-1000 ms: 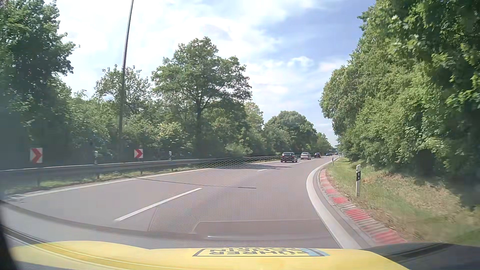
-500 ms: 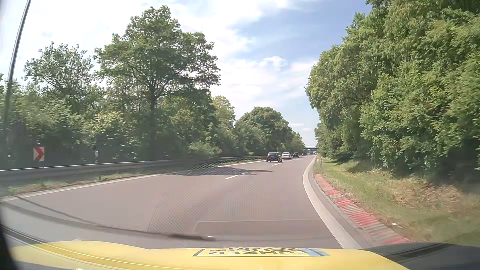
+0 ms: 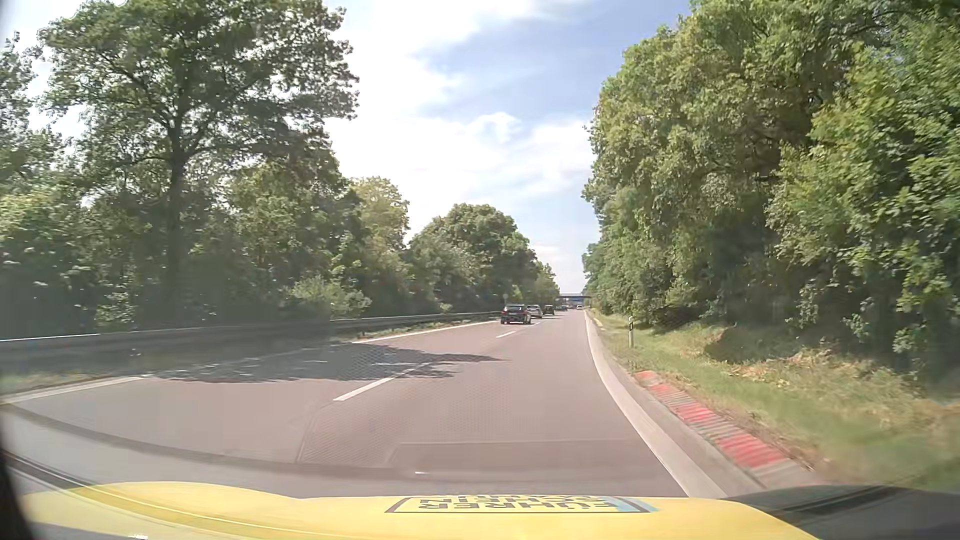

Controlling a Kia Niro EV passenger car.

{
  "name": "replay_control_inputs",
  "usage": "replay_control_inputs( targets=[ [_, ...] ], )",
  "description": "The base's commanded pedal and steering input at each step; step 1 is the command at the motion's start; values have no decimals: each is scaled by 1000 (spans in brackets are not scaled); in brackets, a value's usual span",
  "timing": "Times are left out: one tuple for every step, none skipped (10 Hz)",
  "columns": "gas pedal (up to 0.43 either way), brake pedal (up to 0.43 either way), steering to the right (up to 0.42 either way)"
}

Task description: Follow the waypoints while adhering to traffic rules and regulations

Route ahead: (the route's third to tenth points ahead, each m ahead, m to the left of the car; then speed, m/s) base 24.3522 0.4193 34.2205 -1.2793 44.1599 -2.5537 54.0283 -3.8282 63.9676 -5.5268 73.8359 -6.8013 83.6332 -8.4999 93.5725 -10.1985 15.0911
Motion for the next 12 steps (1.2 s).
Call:
replay_control_inputs(
  targets=[
    [197,0,45],
    [197,0,43],
    [209,0,41],
    [209,0,40],
    [209,0,37],
    [209,0,34],
    [197,0,32],
    [197,0,31],
    [197,0,30],
    [197,0,27],
    [189,0,23],
    [177,0,19]
  ],
)
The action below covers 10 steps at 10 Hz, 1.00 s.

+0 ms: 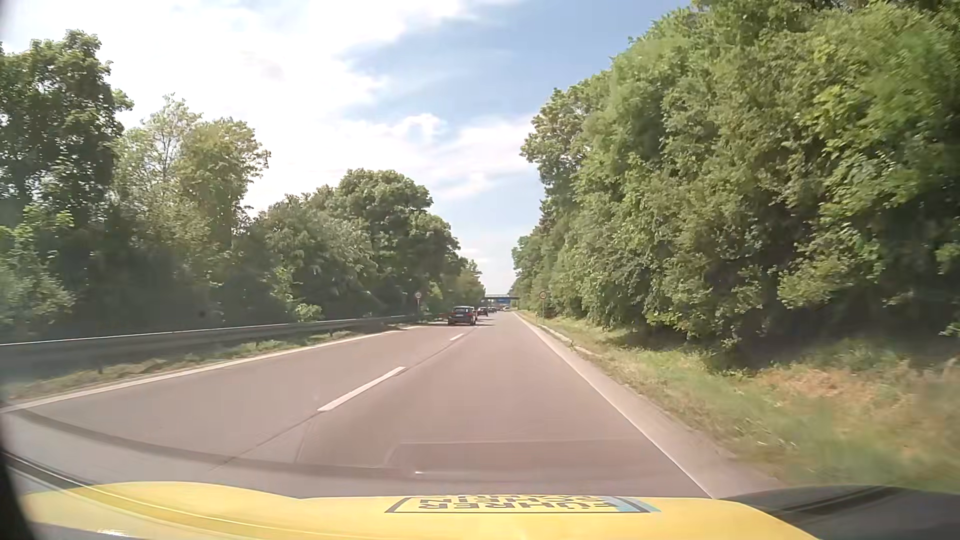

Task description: Follow the waypoints while adhering to traffic rules and regulations

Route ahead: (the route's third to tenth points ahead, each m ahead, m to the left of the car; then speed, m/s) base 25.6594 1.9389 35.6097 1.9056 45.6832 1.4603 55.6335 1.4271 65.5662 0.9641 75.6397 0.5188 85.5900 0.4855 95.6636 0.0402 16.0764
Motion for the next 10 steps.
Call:
replay_control_inputs(
  targets=[
    [177,0,15],
    [169,0,12],
    [169,0,6],
    [157,0,3],
    [150,0,3],
    [150,0,1],
    [150,0,1],
    [150,0,1],
    [150,0,1],
    [150,0,1]
  ],
)
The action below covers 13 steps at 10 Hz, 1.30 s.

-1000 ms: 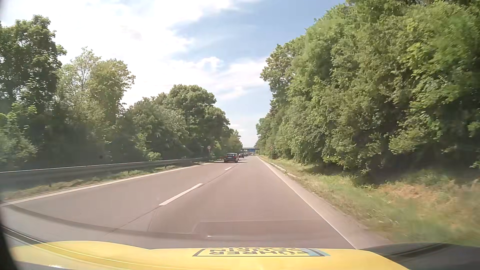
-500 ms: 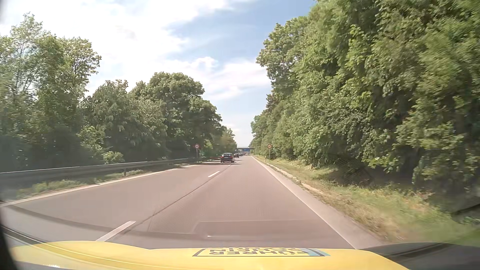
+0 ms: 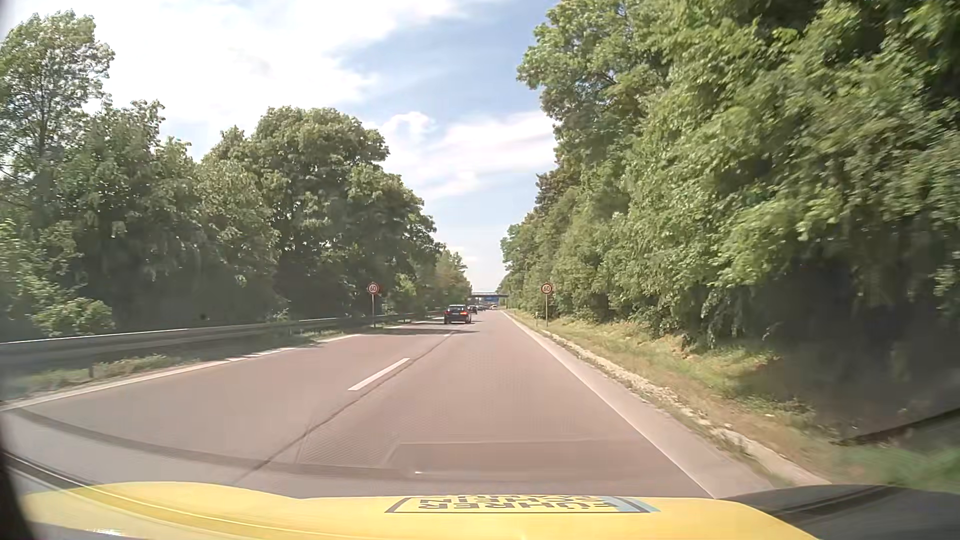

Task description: Follow the waypoints while adhering to traffic rules and regulations

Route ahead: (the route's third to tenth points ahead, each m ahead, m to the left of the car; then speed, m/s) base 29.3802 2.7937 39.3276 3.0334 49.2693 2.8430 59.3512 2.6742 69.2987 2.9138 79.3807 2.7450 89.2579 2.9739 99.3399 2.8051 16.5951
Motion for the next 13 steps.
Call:
replay_control_inputs(
  targets=[
    [150,0,1],
    [150,0,0],
    [138,0,0],
    [130,0,0],
    [130,0,0],
    [118,0,0],
    [118,0,0],
    [118,0,0],
    [110,0,0],
    [110,0,0],
    [110,0,0],
    [87,0,0],
    [67,0,0]
  ],
)
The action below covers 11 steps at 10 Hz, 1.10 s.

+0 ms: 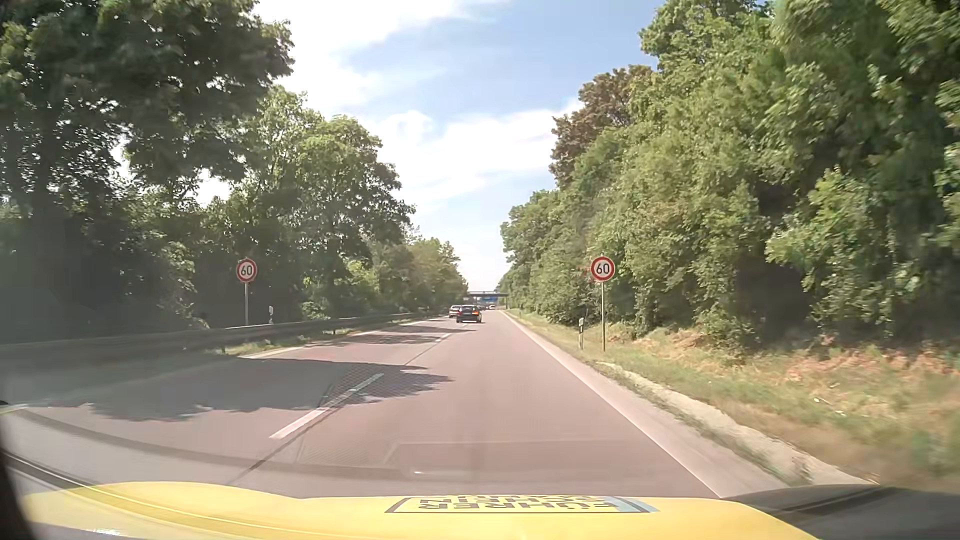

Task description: Follow the waypoints while adhering to traffic rules and regulations

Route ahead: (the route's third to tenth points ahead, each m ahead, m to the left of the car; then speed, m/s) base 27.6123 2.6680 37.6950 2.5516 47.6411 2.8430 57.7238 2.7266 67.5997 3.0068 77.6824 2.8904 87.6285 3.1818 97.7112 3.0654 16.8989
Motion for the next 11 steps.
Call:
replay_control_inputs(
  targets=[
    [67,0,0],
    [67,0,0],
    [67,0,0],
    [67,0,0],
    [67,0,0],
    [67,0,-1],
    [67,0,-1],
    [67,0,-1],
    [67,0,-1],
    [67,0,-1],
    [47,0,-1]
  ],
)
